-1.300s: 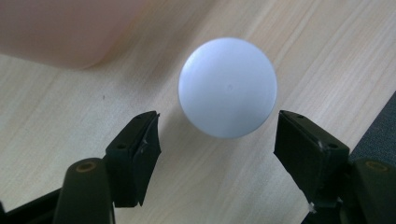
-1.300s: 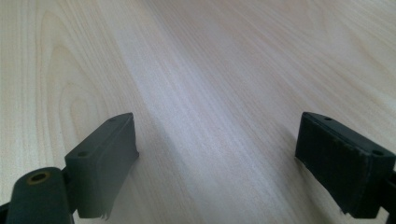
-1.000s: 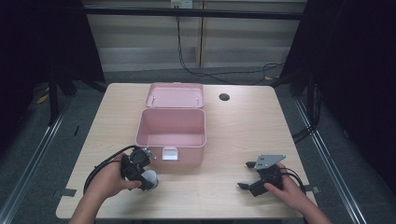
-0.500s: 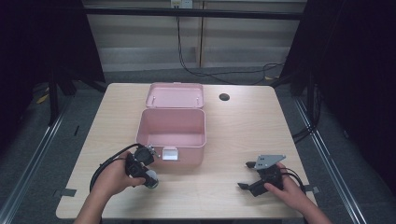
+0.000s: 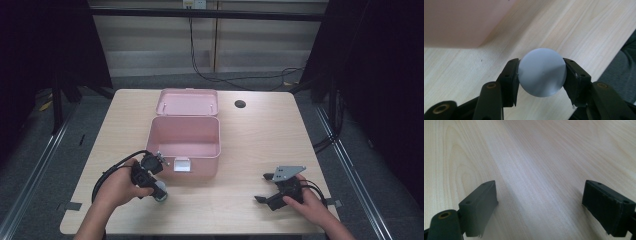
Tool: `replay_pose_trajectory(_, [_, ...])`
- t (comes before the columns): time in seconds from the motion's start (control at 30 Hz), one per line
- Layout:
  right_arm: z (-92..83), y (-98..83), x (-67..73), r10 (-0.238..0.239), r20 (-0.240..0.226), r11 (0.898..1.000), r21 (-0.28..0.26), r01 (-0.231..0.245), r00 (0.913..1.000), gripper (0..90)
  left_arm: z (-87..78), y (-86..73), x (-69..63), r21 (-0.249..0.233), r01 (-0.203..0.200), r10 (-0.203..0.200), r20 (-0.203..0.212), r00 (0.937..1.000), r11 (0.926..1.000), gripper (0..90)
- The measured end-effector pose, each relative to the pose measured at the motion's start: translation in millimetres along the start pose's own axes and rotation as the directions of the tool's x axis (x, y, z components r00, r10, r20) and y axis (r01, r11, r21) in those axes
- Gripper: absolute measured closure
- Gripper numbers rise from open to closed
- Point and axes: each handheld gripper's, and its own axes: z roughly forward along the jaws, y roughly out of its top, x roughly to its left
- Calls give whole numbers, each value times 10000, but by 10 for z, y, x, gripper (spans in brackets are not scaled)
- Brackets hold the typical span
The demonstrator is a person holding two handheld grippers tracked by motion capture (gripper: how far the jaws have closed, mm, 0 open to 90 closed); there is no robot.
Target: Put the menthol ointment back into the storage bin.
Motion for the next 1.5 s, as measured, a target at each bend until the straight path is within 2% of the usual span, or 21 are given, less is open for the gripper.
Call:
replay_pose_trajectory(0.33, [0, 0, 0, 3, -4, 10000, 3, -3, 10000, 122, -182, 16, 8, 159, -30, 29, 72, 10000, 9999, 499])
replay_pose_trajectory(0.6, [0, 0, -1, -20, -1, 10000, -2, 20, 10000, 122, -329, 42, 13, 181, 243, -245, 109, 9996, 9995, 499])
replay_pose_trajectory(0.77, [0, 0, 0, 14, 1, 10000, -6, -14, 10000, 122, -417, 58, 12, 311, 271, -275, 130, 9995, 9992, 499])
replay_pose_trajectory(1.2, [2, 1, -4, -45, 41, 10000, -48, 45, 10000, 122, -633, 116, 34, 243, 454, -459, 194, 9988, 9987, 499])
replay_pose_trajectory(1.3, [2, 1, -4, -45, 40, 10000, -48, 45, 10000, 121, -698, 139, 41, 217, 384, -388, 214, 9990, 9990, 499])
replay_pose_trajectory(1.5, [2, 1, -3, -31, 43, 10000, -52, 32, 10000, 122, -821, 188, 48, 131, 483, -484, 79, 9988, 9987, 500])
